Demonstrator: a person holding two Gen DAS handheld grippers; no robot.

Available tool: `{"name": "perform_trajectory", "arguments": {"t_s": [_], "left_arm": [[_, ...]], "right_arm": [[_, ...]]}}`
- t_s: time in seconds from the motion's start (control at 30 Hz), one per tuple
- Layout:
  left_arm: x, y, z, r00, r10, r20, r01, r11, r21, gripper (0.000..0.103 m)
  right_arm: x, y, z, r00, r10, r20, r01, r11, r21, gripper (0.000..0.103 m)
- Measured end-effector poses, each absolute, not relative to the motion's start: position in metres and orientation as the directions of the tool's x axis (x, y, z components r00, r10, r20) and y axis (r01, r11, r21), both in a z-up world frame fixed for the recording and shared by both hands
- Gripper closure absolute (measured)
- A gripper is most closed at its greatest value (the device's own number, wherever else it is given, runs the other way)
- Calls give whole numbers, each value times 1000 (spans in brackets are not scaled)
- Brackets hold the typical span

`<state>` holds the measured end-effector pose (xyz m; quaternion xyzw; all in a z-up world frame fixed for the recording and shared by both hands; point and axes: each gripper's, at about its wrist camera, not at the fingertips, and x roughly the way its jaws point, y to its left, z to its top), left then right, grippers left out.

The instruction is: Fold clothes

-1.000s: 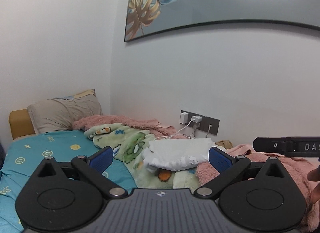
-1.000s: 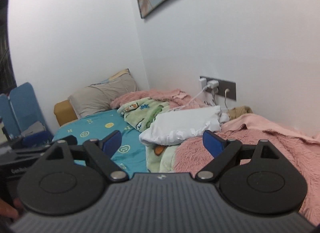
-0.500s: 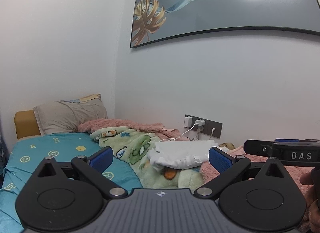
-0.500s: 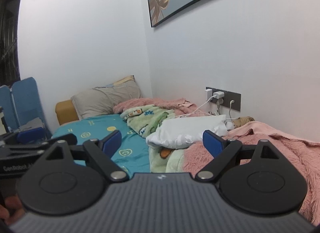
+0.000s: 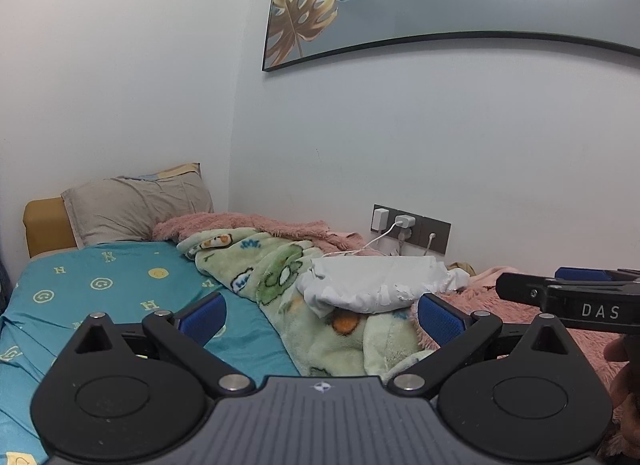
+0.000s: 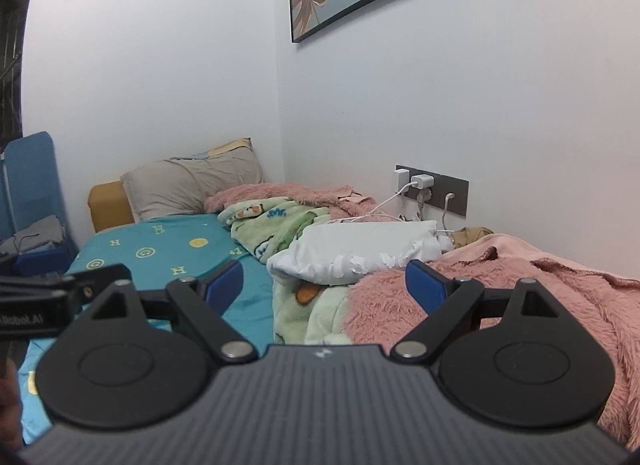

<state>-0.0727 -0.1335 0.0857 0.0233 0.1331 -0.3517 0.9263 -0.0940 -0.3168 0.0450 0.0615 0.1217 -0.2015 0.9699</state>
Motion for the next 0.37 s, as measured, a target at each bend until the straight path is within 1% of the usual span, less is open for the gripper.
{"name": "perform_trajectory", "arguments": {"t_s": [0.37], "left_arm": [[-74, -138, 79, 714, -648, -266, 660, 750, -55, 0]], "right_arm": [[-95, -319, 46, 886, -379, -268, 411, 909, 72, 13]]}}
